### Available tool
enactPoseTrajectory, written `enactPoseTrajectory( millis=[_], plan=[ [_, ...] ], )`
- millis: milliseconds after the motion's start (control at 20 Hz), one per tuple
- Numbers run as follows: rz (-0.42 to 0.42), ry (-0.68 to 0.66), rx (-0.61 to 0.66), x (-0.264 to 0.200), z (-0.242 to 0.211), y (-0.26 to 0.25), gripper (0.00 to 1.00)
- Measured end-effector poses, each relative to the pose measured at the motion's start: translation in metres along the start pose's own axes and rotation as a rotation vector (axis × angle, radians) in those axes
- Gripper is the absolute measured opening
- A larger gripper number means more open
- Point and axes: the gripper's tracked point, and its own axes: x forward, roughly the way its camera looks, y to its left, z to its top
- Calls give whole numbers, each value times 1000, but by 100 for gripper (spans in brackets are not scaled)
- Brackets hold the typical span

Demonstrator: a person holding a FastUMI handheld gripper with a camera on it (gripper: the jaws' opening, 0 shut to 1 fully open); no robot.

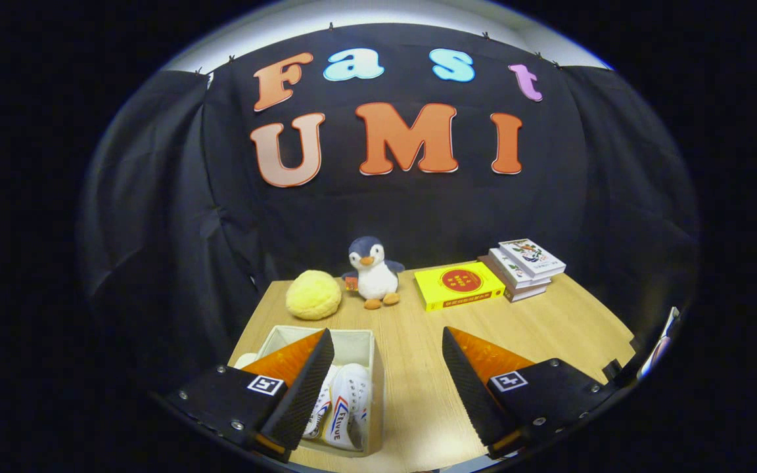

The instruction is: Open the storage box then place both shoes into the box .Put the left shoe in first, then the right shoe, with the right side of both shoes facing outward in a uniform manner.

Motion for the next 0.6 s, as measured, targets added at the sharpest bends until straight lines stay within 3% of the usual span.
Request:
enactPoseTrajectory(
  millis=[200,600],
  plan=[
    [-44,-88,13,-11,30,-28,98],
    [-90,-151,46,-25,40,-60,98]
  ],
)
